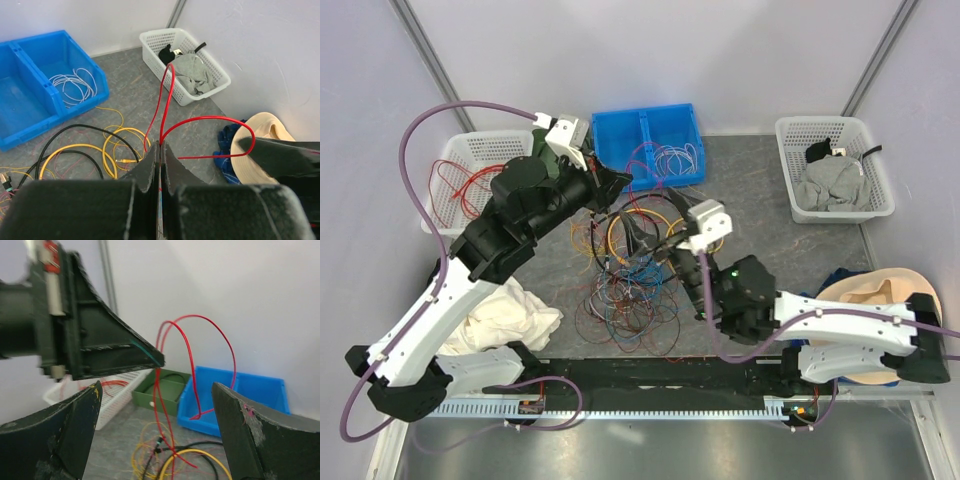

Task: Untangle the cables

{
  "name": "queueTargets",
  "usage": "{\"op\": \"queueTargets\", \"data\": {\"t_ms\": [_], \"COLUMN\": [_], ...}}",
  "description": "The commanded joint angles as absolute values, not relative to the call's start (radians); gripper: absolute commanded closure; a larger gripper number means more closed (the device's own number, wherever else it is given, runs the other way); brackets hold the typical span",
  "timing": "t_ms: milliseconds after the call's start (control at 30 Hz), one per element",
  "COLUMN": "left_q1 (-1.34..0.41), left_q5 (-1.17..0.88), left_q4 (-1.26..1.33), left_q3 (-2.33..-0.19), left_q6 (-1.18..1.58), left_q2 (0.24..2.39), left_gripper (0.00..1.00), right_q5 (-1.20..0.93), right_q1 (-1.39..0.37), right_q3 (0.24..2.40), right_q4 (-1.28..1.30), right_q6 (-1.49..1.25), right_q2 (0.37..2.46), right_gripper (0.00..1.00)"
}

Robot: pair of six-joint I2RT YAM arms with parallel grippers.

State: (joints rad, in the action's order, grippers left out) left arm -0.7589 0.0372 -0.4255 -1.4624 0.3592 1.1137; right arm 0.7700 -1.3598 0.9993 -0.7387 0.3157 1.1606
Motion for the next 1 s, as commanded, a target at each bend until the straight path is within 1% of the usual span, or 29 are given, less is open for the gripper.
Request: {"op": "queueTargets", "data": {"t_ms": [0, 100, 167, 200, 233, 300, 333, 367, 400, 467, 500, 533, 567, 600, 633, 667, 700, 833, 933, 967], "left_q1": [-0.759, -0.759, -0.759, -0.759, -0.759, -0.759, -0.759, -0.759, -0.759, -0.759, -0.759, -0.759, -0.759, -0.759, -0.759, -0.759, -0.759, -0.759, -0.759, -0.759], "left_q5": [0.003, 0.003, 0.003, 0.003, 0.005, 0.006, 0.008, 0.009, 0.017, 0.026, 0.037, 0.044, 0.052, 0.084, 0.107, 0.127, 0.171, 0.235, 0.203, 0.158], "left_q4": [-0.405, -0.407, -0.410, -0.411, -0.411, -0.411, -0.411, -0.411, -0.411, -0.410, -0.411, -0.410, -0.410, -0.411, -0.410, -0.408, -0.408, -0.364, -0.290, -0.223], "left_q3": [-1.437, -1.421, -1.413, -1.405, -1.402, -1.393, -1.388, -1.387, -1.382, -1.381, -1.378, -1.376, -1.374, -1.371, -1.368, -1.365, -1.362, -1.338, -1.275, -1.252], "left_q6": [0.393, 0.391, 0.391, 0.390, 0.390, 0.390, 0.388, 0.388, 0.388, 0.387, 0.380, 0.379, 0.376, 0.374, 0.374, 0.374, 0.374, 0.373, 0.374, 0.373], "left_q2": [1.063, 1.039, 1.025, 1.022, 1.016, 1.009, 1.006, 1.003, 1.002, 1.002, 0.999, 0.994, 0.993, 0.985, 0.979, 0.976, 0.970, 0.939, 0.916, 0.902], "left_gripper": [0.98, 0.98, 0.98, 0.98, 0.98, 0.98, 0.98, 0.98, 0.98, 0.97, 0.90, 0.74, 0.63, 0.48, 0.21, 0.01, 0.00, 0.00, 0.00, 0.00], "right_q5": [0.882, 0.893, 0.862, 0.859, 0.858, 0.851, 0.845, 0.839, 0.831, 0.821, 0.805, 0.795, 0.787, 0.782, 0.782, 0.784, 0.779, 0.755, 0.749, 0.749], "right_q1": [-1.296, -1.238, -1.206, -1.200, -1.192, -1.190, -1.190, -1.190, -1.192, -1.190, -1.190, -1.190, -1.190, -1.190, -1.190, -1.190, -1.192, -1.190, -1.190, -1.189], "right_q3": [1.068, 1.083, 1.083, 1.081, 1.081, 1.065, 1.059, 1.049, 1.033, 1.019, 1.012, 1.011, 1.005, 1.003, 1.003, 1.012, 1.019, 1.075, 1.109, 1.127], "right_q4": [-0.798, -0.770, -0.755, -0.743, -0.742, -0.749, -0.750, -0.750, -0.750, -0.735, -0.692, -0.664, -0.643, -0.602, -0.576, -0.546, -0.491, -0.336, -0.262, -0.236], "right_q6": [0.373, 0.321, 0.292, 0.275, 0.270, 0.267, 0.265, 0.258, 0.241, 0.223, 0.210, 0.180, 0.167, 0.154, 0.128, 0.115, 0.106, 0.065, 0.051, 0.048], "right_q2": [1.230, 1.238, 1.233, 1.226, 1.223, 1.207, 1.198, 1.187, 1.161, 1.129, 1.094, 1.072, 1.051, 1.013, 0.994, 0.976, 0.947, 0.905, 0.887, 0.879], "right_gripper": [0.02, 0.07, 0.16, 0.25, 0.45, 0.60, 0.75, 0.84, 1.00, 1.00, 1.00, 1.00, 1.00, 1.00, 1.00, 1.00, 1.00, 1.00, 1.00, 1.00]}}
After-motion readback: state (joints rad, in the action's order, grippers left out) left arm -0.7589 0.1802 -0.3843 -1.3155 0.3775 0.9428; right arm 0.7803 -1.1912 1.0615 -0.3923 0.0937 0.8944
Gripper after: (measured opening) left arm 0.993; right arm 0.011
